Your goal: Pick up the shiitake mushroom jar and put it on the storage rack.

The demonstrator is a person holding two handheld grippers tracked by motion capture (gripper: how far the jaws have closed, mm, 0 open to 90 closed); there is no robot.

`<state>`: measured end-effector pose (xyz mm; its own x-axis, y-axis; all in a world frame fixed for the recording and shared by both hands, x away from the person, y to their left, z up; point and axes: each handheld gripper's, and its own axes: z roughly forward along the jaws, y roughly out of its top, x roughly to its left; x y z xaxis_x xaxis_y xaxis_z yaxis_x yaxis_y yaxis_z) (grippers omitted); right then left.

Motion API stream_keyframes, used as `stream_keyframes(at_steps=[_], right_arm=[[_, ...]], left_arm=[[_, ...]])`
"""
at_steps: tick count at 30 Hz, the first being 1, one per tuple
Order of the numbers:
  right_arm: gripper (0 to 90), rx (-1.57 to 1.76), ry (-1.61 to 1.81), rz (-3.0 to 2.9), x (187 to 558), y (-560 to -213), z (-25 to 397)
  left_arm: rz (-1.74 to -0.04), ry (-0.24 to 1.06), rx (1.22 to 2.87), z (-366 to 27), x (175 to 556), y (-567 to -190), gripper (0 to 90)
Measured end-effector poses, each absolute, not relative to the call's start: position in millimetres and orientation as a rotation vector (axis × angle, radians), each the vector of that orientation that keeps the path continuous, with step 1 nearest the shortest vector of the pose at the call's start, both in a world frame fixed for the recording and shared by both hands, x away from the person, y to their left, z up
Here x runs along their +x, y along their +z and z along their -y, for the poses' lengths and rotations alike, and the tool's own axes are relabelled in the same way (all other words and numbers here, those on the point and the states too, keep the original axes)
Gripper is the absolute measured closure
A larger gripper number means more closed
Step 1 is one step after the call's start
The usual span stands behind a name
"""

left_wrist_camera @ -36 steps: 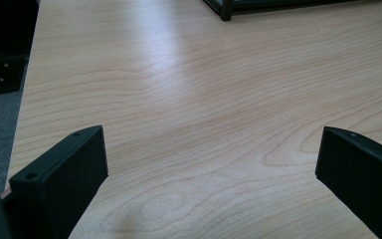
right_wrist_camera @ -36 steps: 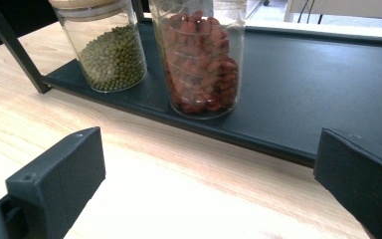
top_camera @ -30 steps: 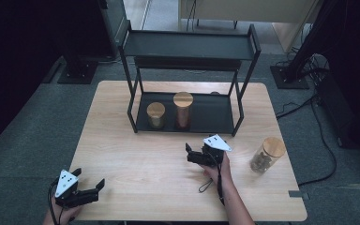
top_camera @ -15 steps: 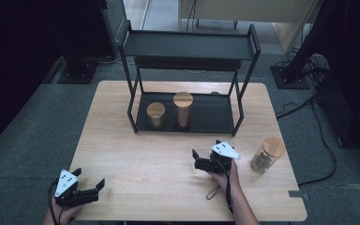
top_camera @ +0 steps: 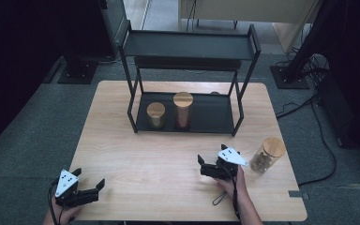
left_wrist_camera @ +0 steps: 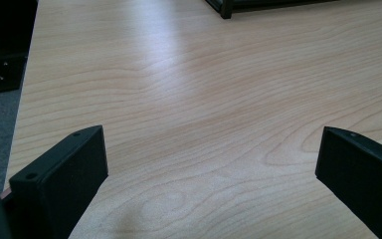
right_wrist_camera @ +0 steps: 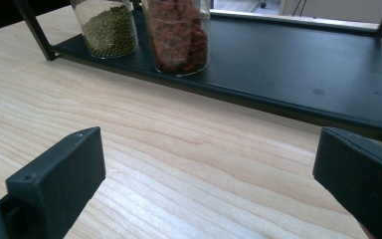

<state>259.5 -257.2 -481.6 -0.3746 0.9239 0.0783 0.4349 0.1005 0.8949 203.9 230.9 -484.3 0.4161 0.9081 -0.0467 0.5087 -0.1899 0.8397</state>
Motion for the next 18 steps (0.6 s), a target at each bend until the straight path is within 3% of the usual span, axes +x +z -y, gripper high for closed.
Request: stream_keyframes(at_steps=[18], right_arm=[[0.0,1.334,1.212,-1.84,241.7,-481.2,276.8]], left_arm=[[-1.214,0.611,1.844,-230.5,203.9,-484.4,0.1]])
